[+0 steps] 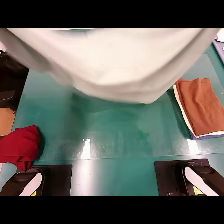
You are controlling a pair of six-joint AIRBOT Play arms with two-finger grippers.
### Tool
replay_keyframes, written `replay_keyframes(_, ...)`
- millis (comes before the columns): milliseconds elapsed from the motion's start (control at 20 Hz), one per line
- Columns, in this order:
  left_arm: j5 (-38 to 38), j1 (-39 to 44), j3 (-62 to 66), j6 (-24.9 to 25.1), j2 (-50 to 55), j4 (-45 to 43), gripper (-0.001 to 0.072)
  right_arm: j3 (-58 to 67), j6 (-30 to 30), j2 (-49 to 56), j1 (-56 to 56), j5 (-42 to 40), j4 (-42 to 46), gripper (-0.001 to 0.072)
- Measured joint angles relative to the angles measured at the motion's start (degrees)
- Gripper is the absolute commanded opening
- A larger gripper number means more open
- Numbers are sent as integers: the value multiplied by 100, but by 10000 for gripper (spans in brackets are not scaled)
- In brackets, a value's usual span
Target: Fold the shirts.
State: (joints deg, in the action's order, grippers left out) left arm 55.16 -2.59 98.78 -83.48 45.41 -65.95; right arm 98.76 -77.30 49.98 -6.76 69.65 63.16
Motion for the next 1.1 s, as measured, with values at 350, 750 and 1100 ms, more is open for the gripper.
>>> replay_keyframes(350, 138, 0, 1945, 122, -125, -289, 25, 1401, 35, -234, -1029, 413, -15, 18)
replay_keyframes(750, 828, 0, 332, 125, 756, -544, 27, 1189, -107, 909, -463, 835, 66, 18)
replay_keyframes(1100, 601, 4, -1856, 214, 2660, -105, 28, 638, -229, 3040, 317, 782, 592, 19)
